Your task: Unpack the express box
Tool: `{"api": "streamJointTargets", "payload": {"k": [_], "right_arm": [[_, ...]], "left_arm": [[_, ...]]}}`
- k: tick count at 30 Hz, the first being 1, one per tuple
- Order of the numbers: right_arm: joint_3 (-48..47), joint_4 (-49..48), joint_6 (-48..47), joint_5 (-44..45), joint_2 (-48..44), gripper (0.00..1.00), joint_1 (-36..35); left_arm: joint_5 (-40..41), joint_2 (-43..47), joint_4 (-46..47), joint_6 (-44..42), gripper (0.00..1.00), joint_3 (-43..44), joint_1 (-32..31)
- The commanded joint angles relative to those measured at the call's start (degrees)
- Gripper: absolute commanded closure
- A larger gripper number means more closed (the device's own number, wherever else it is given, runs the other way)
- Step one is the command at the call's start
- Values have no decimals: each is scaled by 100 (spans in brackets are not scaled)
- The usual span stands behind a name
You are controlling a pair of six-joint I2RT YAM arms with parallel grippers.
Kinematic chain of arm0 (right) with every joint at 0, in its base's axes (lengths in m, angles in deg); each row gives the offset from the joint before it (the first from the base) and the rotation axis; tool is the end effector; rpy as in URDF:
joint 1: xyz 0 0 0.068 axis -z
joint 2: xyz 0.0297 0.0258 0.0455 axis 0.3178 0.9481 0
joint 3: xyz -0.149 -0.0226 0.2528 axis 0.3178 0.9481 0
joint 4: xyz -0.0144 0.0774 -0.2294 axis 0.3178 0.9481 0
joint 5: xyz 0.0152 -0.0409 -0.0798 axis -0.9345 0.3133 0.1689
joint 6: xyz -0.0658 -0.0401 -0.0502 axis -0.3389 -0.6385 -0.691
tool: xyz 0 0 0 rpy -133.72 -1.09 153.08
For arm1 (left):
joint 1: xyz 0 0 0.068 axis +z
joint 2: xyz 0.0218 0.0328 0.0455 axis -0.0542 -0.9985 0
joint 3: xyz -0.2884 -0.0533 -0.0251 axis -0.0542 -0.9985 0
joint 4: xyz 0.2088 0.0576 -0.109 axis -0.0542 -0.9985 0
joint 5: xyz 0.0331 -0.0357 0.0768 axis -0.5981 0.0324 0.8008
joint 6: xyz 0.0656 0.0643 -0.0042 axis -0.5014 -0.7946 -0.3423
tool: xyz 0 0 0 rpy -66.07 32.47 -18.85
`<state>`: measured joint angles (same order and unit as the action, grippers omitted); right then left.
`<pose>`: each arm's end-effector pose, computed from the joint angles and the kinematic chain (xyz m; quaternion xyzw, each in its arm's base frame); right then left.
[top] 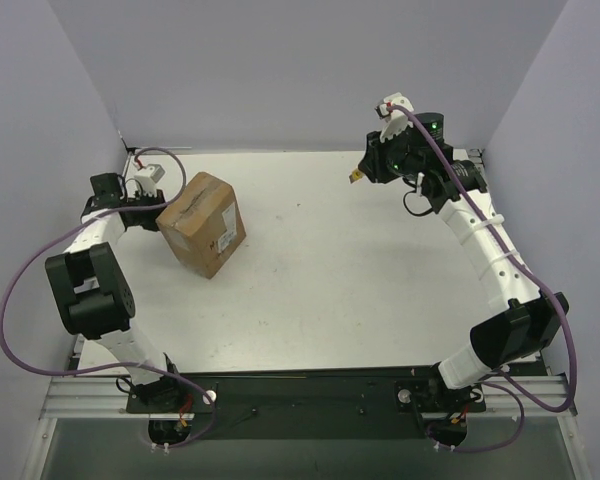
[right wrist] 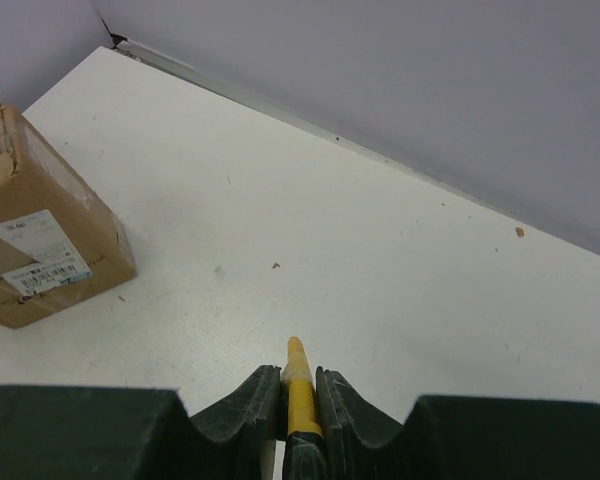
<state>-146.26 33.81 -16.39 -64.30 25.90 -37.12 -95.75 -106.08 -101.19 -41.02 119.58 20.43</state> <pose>0.3472 0.1448 0.4478 -0.2534 0.7373 0.2029 0.5924 0.3847 0.0638 0.2303 0.1168 0.8837 -0.2183 0.3971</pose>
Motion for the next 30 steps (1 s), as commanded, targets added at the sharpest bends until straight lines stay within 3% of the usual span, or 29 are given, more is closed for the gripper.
{"api": "streamJointTargets", "payload": {"k": [1,17,22,23,25,30], "right_arm": [[22,-259,236,149,2,100,-101],[101,-250,139,351,125,100,-233],[154,-198,96,282,81,100,-207],[154,-180,87,238,46,100,-163],[92,-101,95,-16,45,100,-84],[-189,232,-352,-939,142,100,40]], "left_arm": [[-993,385,329,-201,100,-290,-176],[-1161,666,996,528,100,-1310,-1679],[-1318,806,49,125,100,-1056,-1539],[-1415,885,-197,-94,98,-933,-1373],[-1600,1157,-970,-306,74,-757,-1206],[-1635,1685,-1649,-580,48,6,-897]]}}
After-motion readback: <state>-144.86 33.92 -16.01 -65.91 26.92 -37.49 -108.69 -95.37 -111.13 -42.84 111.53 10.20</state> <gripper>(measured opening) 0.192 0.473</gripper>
